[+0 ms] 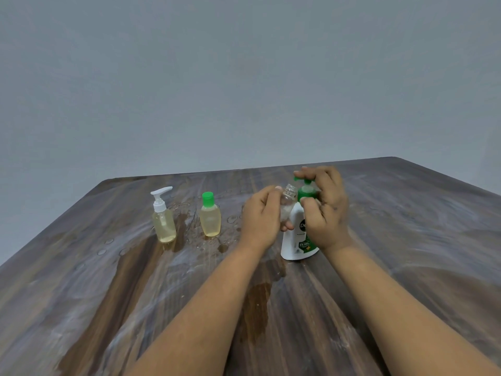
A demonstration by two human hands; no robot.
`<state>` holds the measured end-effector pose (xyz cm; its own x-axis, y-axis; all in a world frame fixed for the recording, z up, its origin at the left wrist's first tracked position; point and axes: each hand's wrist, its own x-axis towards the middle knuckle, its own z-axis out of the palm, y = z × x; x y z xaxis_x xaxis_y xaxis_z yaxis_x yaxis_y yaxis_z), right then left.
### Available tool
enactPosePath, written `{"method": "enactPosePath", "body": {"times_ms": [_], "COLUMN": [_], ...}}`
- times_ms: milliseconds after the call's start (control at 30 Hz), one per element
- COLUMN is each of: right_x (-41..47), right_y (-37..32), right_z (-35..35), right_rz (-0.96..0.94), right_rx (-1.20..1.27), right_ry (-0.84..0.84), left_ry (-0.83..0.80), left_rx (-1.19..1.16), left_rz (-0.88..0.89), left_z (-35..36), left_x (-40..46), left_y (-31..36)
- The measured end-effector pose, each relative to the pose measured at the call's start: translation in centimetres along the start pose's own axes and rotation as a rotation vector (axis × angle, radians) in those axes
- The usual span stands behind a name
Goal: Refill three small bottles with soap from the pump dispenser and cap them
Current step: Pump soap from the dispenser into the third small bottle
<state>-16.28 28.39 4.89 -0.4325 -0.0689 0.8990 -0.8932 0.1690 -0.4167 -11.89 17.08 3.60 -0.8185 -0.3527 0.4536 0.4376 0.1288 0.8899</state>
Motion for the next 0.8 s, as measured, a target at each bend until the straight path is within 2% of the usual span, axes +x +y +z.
{"method": "enactPosePath", "body": {"times_ms": [300, 467, 700, 800], "right_x": [0.27, 0.08, 0.12, 0.08], "right_y": [0.22, 0.12, 0.17, 0.11], "right_z": [0.36, 0.07, 0.30, 0.15], "right_rz": [0.071, 0.002, 0.042, 0.003], "right_rx": [-0.001, -0.013, 0.002, -0.011], "right_ry": [0.040, -0.008, 0.022, -0.010], "left_ry": [-0.013, 0.006, 0.015, 0.020], "left_rx": [0.021, -0.012, -0.010, -0.017], "left_rz": [-0.006, -0.031, -0.014, -0.015], "left_z": [0.01, 0.05, 0.22, 0.21], "left_x": [0.00, 0.01, -0.22, -0.22], "left_y": [0.03, 0.23, 0.53, 0.57]}}
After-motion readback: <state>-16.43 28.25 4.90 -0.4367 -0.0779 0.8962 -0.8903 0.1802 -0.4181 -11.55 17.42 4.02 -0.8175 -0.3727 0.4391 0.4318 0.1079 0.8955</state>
